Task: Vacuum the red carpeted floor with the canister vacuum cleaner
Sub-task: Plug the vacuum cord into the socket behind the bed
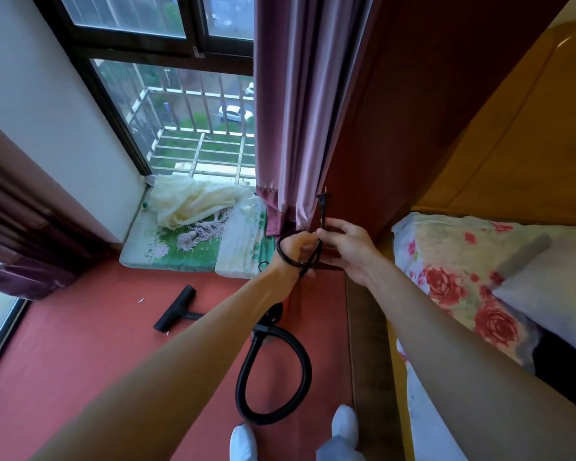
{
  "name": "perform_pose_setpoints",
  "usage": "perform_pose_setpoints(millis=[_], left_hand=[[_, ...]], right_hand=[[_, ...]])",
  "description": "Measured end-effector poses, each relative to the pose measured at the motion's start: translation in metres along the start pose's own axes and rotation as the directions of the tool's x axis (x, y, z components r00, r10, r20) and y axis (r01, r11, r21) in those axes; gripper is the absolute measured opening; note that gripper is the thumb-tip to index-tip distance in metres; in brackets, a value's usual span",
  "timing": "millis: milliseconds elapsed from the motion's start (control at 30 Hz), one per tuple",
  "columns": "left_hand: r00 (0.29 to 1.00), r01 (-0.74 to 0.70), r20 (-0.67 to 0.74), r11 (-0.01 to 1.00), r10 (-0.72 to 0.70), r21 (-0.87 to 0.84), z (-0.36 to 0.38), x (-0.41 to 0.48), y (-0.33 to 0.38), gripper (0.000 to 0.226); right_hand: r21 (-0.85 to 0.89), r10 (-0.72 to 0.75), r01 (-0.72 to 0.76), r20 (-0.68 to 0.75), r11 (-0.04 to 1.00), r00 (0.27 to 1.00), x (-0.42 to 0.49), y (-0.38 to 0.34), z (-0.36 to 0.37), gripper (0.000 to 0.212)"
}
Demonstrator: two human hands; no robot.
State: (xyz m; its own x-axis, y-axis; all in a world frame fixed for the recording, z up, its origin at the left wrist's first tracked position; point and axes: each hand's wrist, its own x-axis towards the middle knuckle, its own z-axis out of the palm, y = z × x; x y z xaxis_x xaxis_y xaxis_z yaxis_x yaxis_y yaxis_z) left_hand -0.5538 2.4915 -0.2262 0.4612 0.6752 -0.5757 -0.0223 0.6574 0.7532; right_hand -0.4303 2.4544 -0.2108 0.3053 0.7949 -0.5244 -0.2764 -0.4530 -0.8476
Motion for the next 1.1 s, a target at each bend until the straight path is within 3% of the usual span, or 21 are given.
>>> perform_pose_setpoints(millis=[100, 167, 233, 367, 400, 500, 633, 800, 900, 1000, 1100], left_hand=[[0.997, 0.006, -0.074, 1.0, -0.004, 0.029, 0.008, 0.01, -0.002, 0.026], [0.99, -0.068, -0.118, 0.991, 0.082, 0.113, 0.014, 0.017, -0.004, 0.017], [0.967, -0.106, -0.207, 0.971, 0.151, 0.215, 0.026, 0.02, -0.005, 0.022], [0.895, -0.119, -0.355, 0.911, 0.27, 0.394, 0.04, 0.027, -0.008, 0.026], [0.893, -0.107, -0.355, 0.897, 0.276, 0.429, 0.042, 0.031, -0.009, 0.027], [0.899, -0.11, -0.318, 0.857, 0.302, 0.503, 0.063, 0.039, -0.011, 0.023], [0.895, -0.151, -0.326, 0.893, 0.306, 0.423, 0.086, 0.046, -0.018, 0.026], [0.876, -0.118, -0.304, 0.777, 0.375, 0.619, 0.091, 0.051, -0.024, 0.018], [0.875, -0.146, -0.287, 0.778, 0.39, 0.611, 0.088, 0.057, -0.023, 0.019], [0.882, -0.16, -0.245, 0.745, 0.403, 0.648, 0.09, 0.059, -0.023, 0.02], [0.914, -0.076, -0.184, 0.598, 0.362, 0.798, 0.084, 0.061, -0.023, 0.025]], right_hand=[[-0.121, -0.013, 0.018, 0.043, 0.993, 0.999, 0.012, -0.005, -0.013, 0.037], [-0.191, 0.006, 0.011, 0.086, 0.982, 0.996, 0.02, -0.007, -0.025, 0.037], [-0.218, 0.041, -0.01, 0.135, 0.976, 0.99, 0.026, -0.011, -0.041, 0.04], [-0.364, 0.15, -0.095, 0.125, 0.926, 0.981, 0.038, -0.018, -0.081, 0.071], [-0.369, 0.216, -0.161, 0.113, 0.915, 0.97, 0.041, -0.023, -0.091, 0.067], [-0.339, 0.392, -0.328, 0.14, 0.882, 0.909, 0.046, -0.045, -0.116, 0.019], [-0.232, 0.553, -0.51, 0.191, 0.828, 0.811, 0.052, -0.061, -0.139, 0.027], [-0.38, 0.683, -0.602, 0.12, 0.702, 0.72, 0.058, -0.073, -0.153, 0.021], [-0.263, 0.715, -0.674, 0.099, 0.69, 0.693, 0.06, -0.079, -0.161, 0.018], [-0.284, 0.611, -0.595, -0.042, 0.752, 0.791, 0.06, -0.075, -0.167, 0.022], [-0.398, 0.291, -0.362, -0.228, 0.843, 0.929, 0.061, -0.074, -0.168, 0.013]])
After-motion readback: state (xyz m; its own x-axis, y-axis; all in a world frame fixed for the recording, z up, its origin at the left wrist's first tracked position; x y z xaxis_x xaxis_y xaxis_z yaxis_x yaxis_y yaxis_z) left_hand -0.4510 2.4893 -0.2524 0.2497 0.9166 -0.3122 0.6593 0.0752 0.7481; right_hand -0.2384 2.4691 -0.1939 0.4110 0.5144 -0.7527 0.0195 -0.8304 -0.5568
